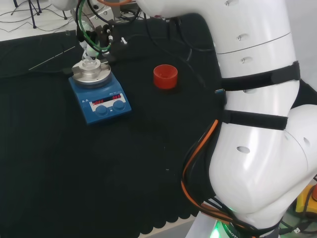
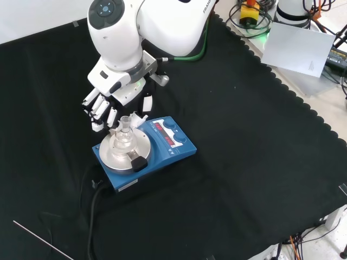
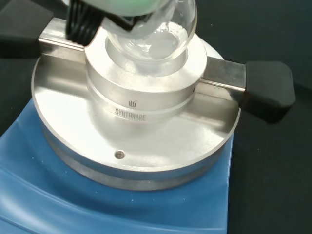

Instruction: Place the round-bottom flask on the heater.

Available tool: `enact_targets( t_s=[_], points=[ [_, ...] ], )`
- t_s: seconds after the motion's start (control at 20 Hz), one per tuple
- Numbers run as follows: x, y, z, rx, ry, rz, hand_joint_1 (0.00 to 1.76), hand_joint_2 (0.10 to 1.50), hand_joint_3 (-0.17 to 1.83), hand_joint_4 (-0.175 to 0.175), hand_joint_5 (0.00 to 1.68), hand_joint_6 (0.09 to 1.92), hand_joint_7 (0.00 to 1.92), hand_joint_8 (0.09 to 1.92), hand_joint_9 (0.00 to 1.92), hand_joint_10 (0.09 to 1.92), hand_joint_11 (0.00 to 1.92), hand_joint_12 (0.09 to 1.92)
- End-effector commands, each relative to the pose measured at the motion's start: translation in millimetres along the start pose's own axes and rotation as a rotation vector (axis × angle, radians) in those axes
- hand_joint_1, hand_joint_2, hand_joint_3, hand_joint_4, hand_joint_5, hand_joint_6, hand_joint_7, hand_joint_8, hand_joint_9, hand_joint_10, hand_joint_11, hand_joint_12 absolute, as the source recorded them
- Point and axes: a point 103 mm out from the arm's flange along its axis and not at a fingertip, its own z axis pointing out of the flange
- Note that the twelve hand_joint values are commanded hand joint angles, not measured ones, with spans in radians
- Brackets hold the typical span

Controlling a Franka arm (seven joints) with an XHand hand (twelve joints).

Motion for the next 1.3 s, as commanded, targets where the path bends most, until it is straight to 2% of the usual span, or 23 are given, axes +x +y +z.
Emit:
enact_targets(
  t_s=[0.05,1.25,1.3],
  points=[
    [1.1,0.4,1.4,0.005,-0.003,0.004,1.07,0.64,0.98,0.124,1.03,1.27,0.39,0.69,0.51,0.68,0.14,1.35],
    [5.1,9.1,9.4,0.044,-0.001,0.001,1.07,0.63,0.98,0.135,1.04,1.24,0.38,0.68,0.50,0.68,0.13,1.35],
    [4.5,9.3,9.4,0.049,0.007,-0.001,1.07,0.63,0.96,0.150,1.04,1.23,0.37,0.68,0.49,0.68,0.13,1.35]
  ],
)
